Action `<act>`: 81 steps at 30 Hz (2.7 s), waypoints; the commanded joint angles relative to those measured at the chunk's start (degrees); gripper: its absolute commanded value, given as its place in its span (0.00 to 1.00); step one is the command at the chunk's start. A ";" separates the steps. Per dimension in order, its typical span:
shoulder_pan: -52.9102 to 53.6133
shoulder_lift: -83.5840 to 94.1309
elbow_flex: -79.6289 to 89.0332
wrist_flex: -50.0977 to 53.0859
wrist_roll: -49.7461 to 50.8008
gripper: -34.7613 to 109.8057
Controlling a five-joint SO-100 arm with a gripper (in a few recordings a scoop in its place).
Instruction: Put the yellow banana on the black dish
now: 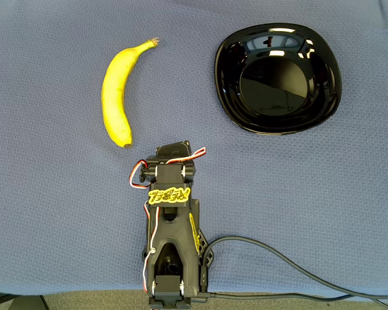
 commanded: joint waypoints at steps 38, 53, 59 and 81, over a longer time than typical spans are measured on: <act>-2.02 -42.71 -35.86 -20.57 9.14 0.29; -6.77 -62.23 -58.01 -8.61 49.04 0.42; -14.24 -67.24 -66.27 1.14 68.47 0.45; -25.22 -86.31 -90.00 11.07 94.39 0.55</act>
